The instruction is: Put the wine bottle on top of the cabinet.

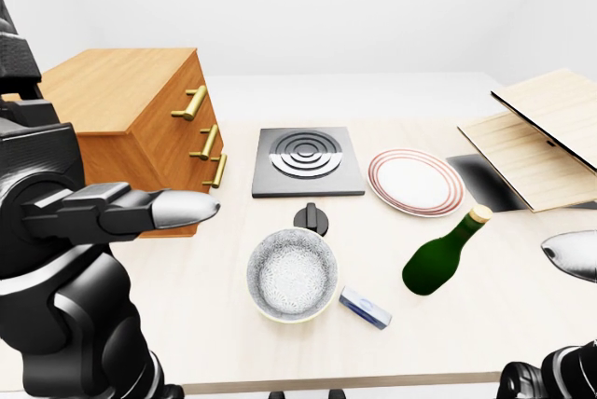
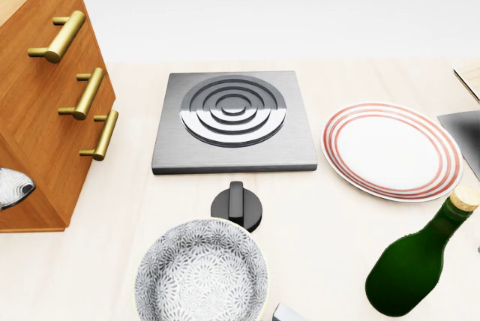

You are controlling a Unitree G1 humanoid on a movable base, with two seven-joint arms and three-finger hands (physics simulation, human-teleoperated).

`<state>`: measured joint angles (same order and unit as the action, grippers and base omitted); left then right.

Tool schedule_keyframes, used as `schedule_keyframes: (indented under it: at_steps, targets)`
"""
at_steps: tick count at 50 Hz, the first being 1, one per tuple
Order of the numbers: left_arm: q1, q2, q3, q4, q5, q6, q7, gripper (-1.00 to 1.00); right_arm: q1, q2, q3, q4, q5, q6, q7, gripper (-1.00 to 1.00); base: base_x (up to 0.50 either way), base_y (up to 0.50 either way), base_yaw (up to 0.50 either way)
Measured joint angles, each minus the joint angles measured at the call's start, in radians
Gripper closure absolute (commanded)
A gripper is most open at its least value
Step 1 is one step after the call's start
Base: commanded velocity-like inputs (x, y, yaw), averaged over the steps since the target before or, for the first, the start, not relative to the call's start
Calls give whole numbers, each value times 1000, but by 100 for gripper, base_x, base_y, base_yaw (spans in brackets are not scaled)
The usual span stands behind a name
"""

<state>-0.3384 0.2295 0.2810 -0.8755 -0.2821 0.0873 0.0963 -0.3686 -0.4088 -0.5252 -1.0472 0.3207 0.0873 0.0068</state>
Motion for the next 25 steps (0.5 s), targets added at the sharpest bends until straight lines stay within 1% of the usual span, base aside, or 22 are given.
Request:
schedule_keyframes:
  at_steps: [5, 11, 19, 25]
  targets:
    - [4, -7, -8, 4, 12, 0, -5, -100, 50, -18, -60, 0, 64, 0, -10, -100, 0, 0, 0]
    - [11, -15, -12, 9, 24, 0, -13, -100, 117, -23, -131, 0, 126, 0, -14, -100, 0, 0, 0]
    - [18, -21, -15, 20, 34, 0, -21, -100, 188, 11, -187, 0, 124, 0, 25, -100, 0, 0, 0]
    - [20, -22, -14, 28, 38, 0, -23, -100, 230, 47, -206, 0, 92, 0, 64, -100, 0, 0, 0]
